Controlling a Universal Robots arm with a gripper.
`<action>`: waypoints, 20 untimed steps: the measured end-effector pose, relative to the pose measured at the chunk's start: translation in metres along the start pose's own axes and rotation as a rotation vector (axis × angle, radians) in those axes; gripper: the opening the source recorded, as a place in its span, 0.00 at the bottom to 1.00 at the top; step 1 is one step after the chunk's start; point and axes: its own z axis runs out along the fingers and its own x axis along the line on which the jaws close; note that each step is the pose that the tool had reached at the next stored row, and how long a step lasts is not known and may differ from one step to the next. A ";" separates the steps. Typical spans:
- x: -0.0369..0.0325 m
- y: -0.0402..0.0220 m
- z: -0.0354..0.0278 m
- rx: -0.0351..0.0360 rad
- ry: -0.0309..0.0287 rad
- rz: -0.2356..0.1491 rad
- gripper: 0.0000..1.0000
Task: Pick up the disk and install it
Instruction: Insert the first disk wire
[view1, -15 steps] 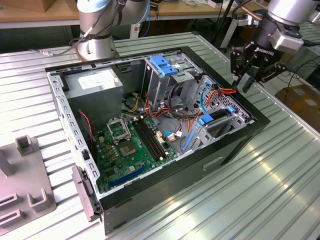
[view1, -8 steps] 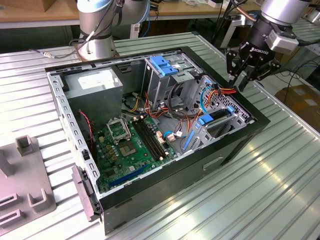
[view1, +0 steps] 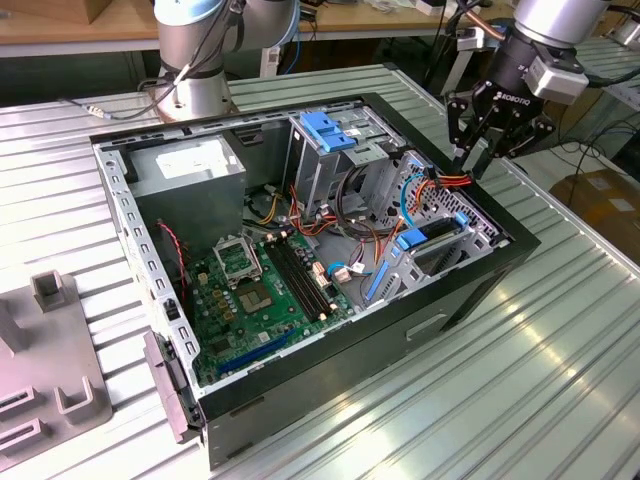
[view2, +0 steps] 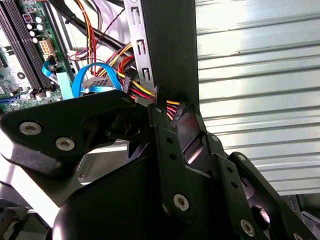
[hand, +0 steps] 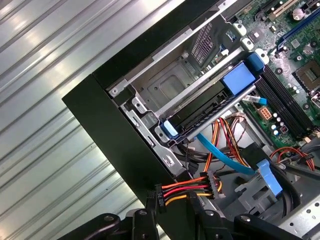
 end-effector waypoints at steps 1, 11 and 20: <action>0.0000 0.0000 0.0000 0.0000 0.0001 0.000 0.37; 0.0025 0.0026 0.0010 0.0048 0.0065 -0.008 0.37; 0.0094 0.0113 -0.0017 0.0049 0.0067 -0.015 0.37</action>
